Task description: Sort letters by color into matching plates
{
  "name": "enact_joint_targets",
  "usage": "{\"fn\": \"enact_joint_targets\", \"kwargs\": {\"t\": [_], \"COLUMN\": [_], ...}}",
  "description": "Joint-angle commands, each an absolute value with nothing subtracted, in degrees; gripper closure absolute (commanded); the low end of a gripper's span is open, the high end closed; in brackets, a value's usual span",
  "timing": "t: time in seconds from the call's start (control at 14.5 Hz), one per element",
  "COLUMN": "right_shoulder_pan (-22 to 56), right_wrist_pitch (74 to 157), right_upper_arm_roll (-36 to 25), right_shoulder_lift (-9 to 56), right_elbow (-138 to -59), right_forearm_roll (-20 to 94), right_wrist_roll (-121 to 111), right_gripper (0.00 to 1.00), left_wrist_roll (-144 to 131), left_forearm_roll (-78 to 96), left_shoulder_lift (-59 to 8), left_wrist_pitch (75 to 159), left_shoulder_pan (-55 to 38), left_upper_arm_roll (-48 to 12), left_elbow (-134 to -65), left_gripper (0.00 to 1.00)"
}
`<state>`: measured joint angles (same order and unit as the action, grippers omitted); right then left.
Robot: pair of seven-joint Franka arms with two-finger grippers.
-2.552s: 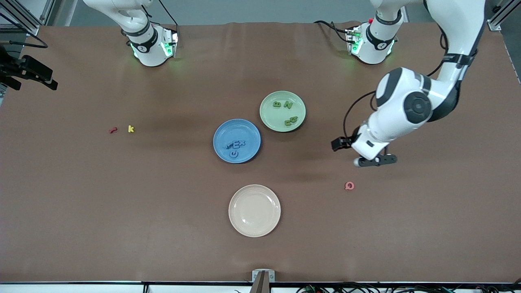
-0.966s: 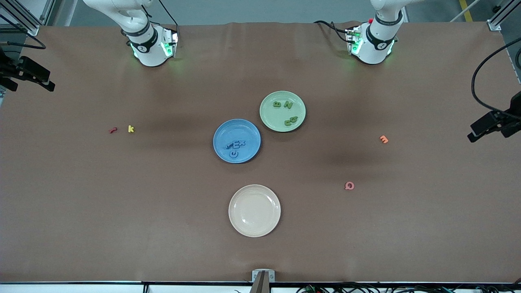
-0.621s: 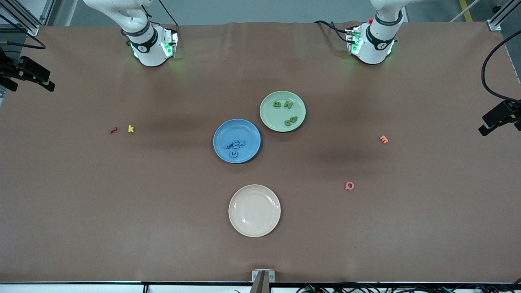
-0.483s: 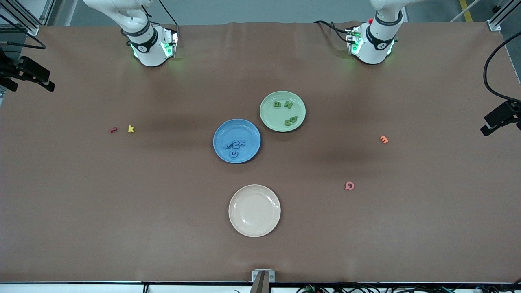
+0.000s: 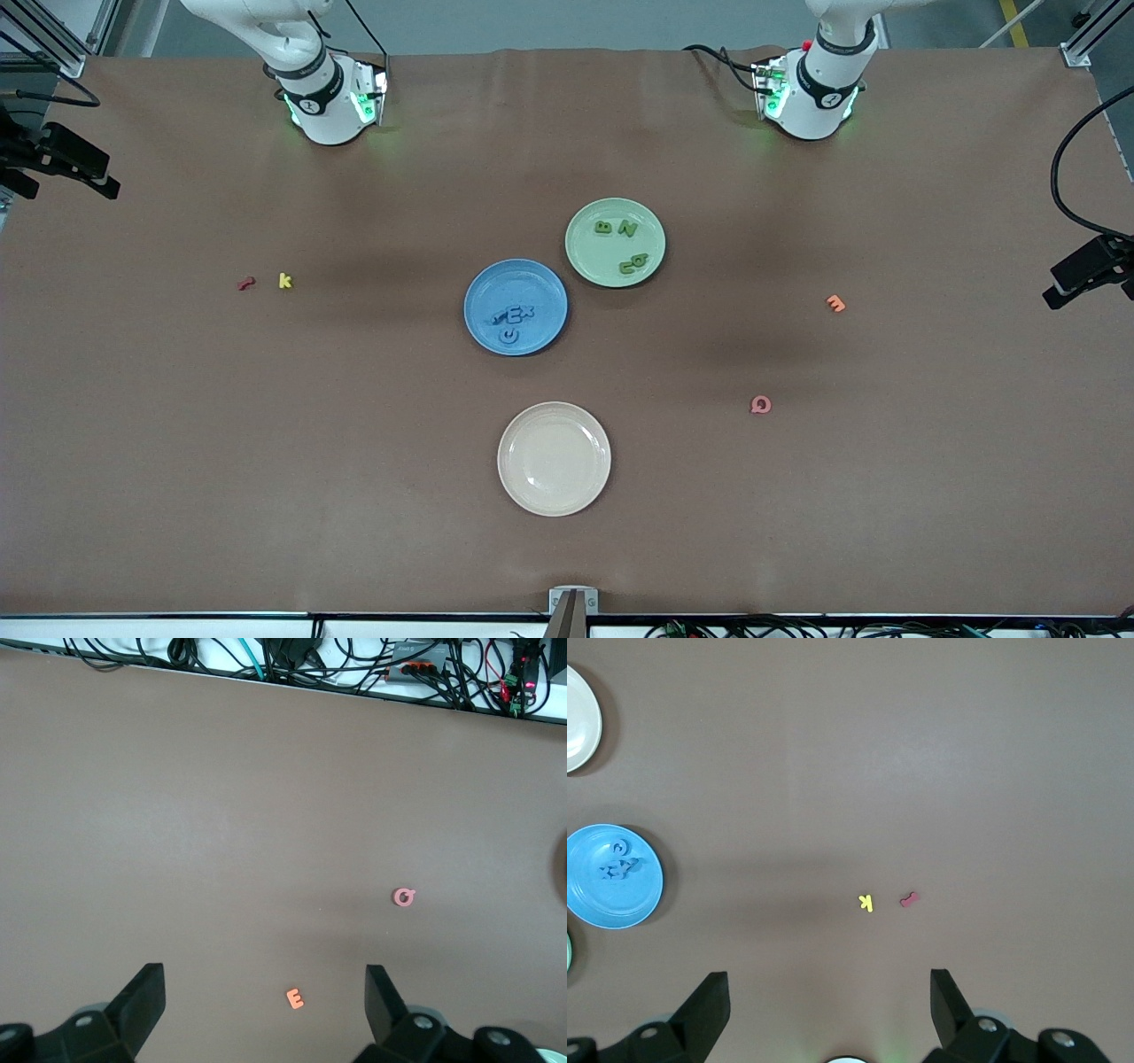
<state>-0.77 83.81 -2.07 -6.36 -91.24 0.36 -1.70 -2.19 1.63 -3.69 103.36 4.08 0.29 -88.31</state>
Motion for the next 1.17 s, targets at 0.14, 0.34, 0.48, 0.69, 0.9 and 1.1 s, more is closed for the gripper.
{"fn": "enact_joint_targets", "kwargs": {"t": [0.14,0.34,0.48,0.69,0.9,1.1], "right_shoulder_pan": [-1.3,-1.3,-1.3,-1.3,-1.3,-1.3], "right_wrist_pitch": [84.5,84.4,84.3,84.3,84.2,84.2], "right_upper_arm_roll": [-1.8,-1.8,-1.8,-1.8,-1.8,-1.8], "right_shoulder_lift": [-7.7,-7.7,-7.7,-7.7,-7.7,-7.7], "right_elbow": [-92.5,-92.5,-92.5,-92.5,-92.5,-92.5], "right_forearm_roll": [0.4,0.4,0.4,0.4,0.4,0.4], "right_wrist_roll": [-4.8,-4.8,-4.7,-4.7,-4.8,-4.8], "right_gripper": [0.00,0.00,0.00,0.00,0.00,0.00], "left_wrist_roll": [-1.2,-1.1,-1.1,-0.9,-0.9,-1.0], "left_forearm_roll": [1.8,1.8,1.7,1.7,1.6,1.6], "left_shoulder_lift": [-3.8,-3.3,-1.2,1.0,3.6,3.5], "left_wrist_pitch": [101.7,97.5,97.6,98.1,99.9,100.3], "left_shoulder_pan": [-6.8,-6.7,-6.6,-6.4,-5.0,-2.8], "left_upper_arm_roll": [11.5,11.5,11.5,11.4,9.9,7.3], "left_elbow": [-87.1,-87.8,-90.9,-93.8,-96.9,-96.8], "left_gripper": [0.01,0.01,0.01,0.01,0.01,0.01]}}
